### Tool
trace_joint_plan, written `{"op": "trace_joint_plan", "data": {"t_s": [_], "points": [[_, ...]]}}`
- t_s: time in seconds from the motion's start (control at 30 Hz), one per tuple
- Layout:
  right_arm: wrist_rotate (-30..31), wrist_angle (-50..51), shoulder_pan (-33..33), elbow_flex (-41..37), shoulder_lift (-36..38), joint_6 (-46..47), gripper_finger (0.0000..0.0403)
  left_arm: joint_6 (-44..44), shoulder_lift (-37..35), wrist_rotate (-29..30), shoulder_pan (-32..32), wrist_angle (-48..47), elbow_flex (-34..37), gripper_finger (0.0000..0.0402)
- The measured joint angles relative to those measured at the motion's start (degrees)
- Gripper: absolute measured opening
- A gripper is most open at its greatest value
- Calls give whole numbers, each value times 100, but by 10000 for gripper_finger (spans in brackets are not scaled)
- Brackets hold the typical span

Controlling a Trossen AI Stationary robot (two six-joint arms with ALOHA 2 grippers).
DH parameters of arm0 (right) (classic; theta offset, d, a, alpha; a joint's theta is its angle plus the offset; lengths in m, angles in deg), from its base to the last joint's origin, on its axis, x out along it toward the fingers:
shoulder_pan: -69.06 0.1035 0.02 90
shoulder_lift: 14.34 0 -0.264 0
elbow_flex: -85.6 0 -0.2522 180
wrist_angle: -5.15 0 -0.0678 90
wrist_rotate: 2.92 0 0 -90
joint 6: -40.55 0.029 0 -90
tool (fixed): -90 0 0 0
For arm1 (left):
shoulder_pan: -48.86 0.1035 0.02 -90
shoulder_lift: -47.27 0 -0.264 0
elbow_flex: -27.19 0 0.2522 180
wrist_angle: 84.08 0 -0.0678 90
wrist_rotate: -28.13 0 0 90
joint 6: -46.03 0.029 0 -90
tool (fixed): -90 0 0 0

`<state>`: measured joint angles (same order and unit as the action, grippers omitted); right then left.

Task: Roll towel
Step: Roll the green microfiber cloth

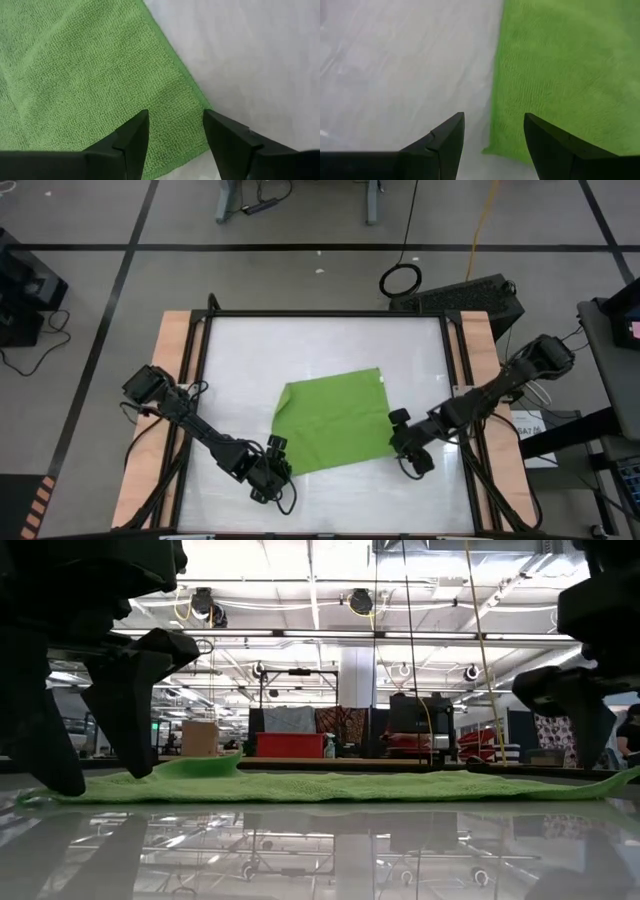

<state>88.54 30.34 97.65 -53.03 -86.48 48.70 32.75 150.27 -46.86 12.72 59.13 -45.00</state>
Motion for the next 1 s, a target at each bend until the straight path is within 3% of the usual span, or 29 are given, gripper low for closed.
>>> {"op": "trace_joint_plan", "data": {"t_s": [0.2,0.63,1.0], "points": [[97,-264,193,-86,-26,42,170,-138,0,-268,-4,-63,0,193],[112,-489,274,-229,-508,267,12,-284,-50,-291,-149,-317,-2,193],[120,-651,270,-237,-520,321,3,-343,-475,-158,-281,-378,-109,193]]}}
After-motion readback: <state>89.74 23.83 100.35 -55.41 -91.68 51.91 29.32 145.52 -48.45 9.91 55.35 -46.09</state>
